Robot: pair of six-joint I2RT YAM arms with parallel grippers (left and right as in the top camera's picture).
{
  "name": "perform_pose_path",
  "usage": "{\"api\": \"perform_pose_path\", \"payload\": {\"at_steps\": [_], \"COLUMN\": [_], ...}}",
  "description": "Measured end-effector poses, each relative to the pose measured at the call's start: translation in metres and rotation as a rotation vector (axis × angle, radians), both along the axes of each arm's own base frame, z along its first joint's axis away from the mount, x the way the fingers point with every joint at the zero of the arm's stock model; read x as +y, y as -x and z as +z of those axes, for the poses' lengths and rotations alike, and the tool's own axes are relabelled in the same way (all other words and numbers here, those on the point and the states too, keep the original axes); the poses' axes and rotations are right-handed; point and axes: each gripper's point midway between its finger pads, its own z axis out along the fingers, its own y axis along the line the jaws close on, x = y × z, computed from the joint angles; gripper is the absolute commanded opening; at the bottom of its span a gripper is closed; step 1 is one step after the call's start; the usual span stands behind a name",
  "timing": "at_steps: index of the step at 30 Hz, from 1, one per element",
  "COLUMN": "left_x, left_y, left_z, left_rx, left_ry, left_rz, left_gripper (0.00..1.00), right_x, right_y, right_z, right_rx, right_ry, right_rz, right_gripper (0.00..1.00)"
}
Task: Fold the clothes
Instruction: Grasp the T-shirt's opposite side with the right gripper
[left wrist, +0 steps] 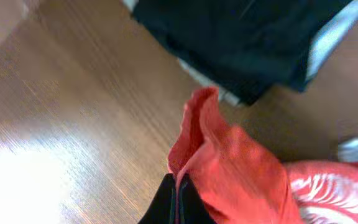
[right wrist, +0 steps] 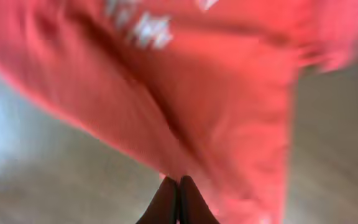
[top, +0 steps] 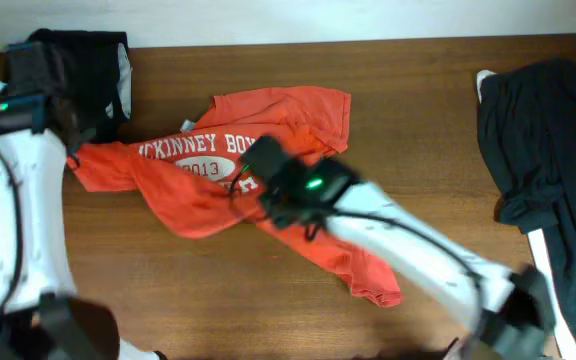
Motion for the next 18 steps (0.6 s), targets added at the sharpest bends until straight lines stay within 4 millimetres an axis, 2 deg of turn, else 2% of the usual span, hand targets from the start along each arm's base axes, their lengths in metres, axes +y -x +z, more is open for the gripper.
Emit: {"api": "perform_pose_path", "payload": {"at_steps": [1, 2, 3, 4, 5, 6, 7, 8, 9, 10, 12, 13, 16, 17, 18], "left_x": [-0.004, -0.010, -0.013, -0.016, -0.017, -0.016, -0.016, -0.015, -0.015, -0.015, -0.015, -0.015, -0.015, -0.015, -0.015], "left_y": [0.006, 0.010, 0.010, 0.006, 0.001, -0.005, -0.010, -0.016, -0.018, -0.020, -0.019, -0.017, -0.017, -0.017, -0.017], "left_z": [0.024, 0.041, 0.045, 0.038, 0.029, 0.005, -0.009, -0.034, -0.061, -0.089, -0.145, -0.152, -0.163, -0.162, -0.163], "left_rx": [-0.069, -0.127, -0.144, -0.135, -0.122, -0.074, -0.053, -0.007, 0.050, 0.108, 0.236, 0.254, 0.276, 0.275, 0.275], "left_ry": [0.003, 0.016, 0.031, 0.051, 0.067, 0.085, 0.096, 0.108, 0.125, 0.143, 0.173, 0.177, 0.182, 0.182, 0.182], "left_rz": [-0.007, -0.021, -0.031, -0.036, -0.035, -0.032, -0.030, -0.024, -0.016, -0.004, 0.011, 0.012, 0.014, 0.014, 0.014], "left_gripper": [0.01, 0.01, 0.01, 0.01, 0.01, 0.01, 0.01, 0.01, 0.01, 0.01, 0.01, 0.01, 0.01, 0.01, 0.01], "right_x": [-0.018, -0.051, -0.083, -0.107, -0.126, -0.130, -0.129, -0.126, -0.123, -0.121, -0.118, -0.115, -0.081, -0.075, -0.066], "right_y": [-0.018, -0.046, -0.070, -0.093, -0.110, -0.114, -0.115, -0.115, -0.115, -0.115, -0.115, -0.113, -0.098, -0.092, -0.080], "right_z": [0.021, 0.033, 0.030, 0.017, -0.010, -0.028, -0.045, -0.057, -0.073, -0.082, -0.085, -0.085, -0.084, -0.088, -0.102], "right_rx": [-0.058, -0.105, -0.121, -0.116, -0.068, -0.022, 0.025, 0.060, 0.100, 0.118, 0.127, 0.139, 0.221, 0.231, 0.247], "right_ry": [-0.029, -0.038, -0.021, -0.006, 0.015, 0.014, 0.007, 0.003, 0.003, 0.007, -0.007, -0.027, -0.155, -0.152, -0.098], "right_rz": [-0.050, -0.138, -0.225, -0.288, -0.329, -0.331, -0.328, -0.321, -0.318, -0.309, -0.309, -0.305, -0.174, -0.130, -0.014], "right_gripper": [0.04, 0.04, 0.04, 0.09, 0.09, 0.09, 0.09, 0.40, 0.75, 0.77, 0.70, 0.67, 0.54, 0.53, 0.50]}}
